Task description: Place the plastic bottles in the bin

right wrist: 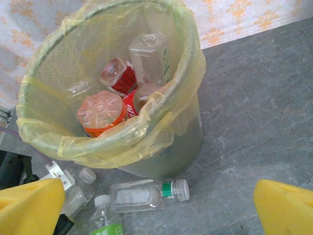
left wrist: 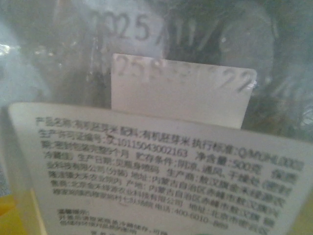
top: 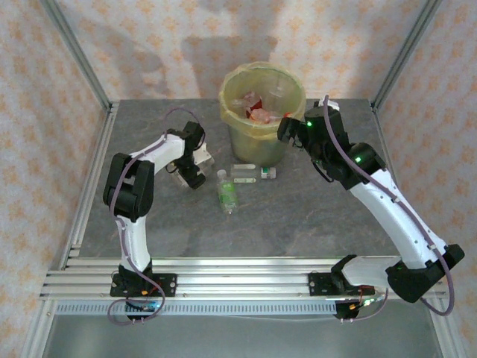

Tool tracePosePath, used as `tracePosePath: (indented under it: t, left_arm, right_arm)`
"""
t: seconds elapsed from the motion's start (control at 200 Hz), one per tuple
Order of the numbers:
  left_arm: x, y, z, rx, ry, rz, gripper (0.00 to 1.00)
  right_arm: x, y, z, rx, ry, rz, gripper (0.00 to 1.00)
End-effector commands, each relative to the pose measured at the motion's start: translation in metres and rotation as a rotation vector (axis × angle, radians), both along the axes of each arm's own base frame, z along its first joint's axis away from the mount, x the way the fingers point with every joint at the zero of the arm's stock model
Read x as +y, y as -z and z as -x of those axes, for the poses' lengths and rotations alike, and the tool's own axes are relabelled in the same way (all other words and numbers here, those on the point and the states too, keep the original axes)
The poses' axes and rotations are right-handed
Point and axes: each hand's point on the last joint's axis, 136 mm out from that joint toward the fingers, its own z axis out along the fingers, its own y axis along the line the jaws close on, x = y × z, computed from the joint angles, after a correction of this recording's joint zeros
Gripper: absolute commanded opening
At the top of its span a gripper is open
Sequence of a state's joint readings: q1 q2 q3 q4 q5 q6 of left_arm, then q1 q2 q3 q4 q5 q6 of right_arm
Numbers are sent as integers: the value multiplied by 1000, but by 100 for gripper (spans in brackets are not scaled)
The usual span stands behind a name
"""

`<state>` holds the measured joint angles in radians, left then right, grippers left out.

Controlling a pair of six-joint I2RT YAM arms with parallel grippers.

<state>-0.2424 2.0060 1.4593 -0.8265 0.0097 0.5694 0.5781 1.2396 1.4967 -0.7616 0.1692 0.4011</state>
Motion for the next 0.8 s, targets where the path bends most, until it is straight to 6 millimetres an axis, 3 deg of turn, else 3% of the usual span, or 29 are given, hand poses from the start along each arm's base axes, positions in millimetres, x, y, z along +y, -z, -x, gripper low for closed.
tracePosePath:
  t: [0.0,0.205,0.36,0.375,0.43,0.626,0.796]
  left_arm:
    - [5,-4,-2,-11,-31,-32,100]
    - [4,-24,-3,-47,-50,-4,77]
    - [6,-46,-5,-88,-72,-5,73]
    - [7,-58,-6,-118,-75,2,73]
    - [9,-72,-7,-152,-85,4,70]
    - [14,-124,-6,-287,-115,14,68]
    - [24,-181,-7,-438,-152,12,68]
  right_arm:
    - [-5,-7,3,-32,26,-10,99]
    - [-10,-6,6,-37,37,-12,99]
    - [-12,-5,6,-41,49,-9,99]
    - [-12,-5,6,-41,50,-9,99]
    - [-17,-14,12,-68,53,-23,99]
    - [-19,-17,15,-78,53,-29,99]
    - [-19,-20,17,-88,48,-41,99]
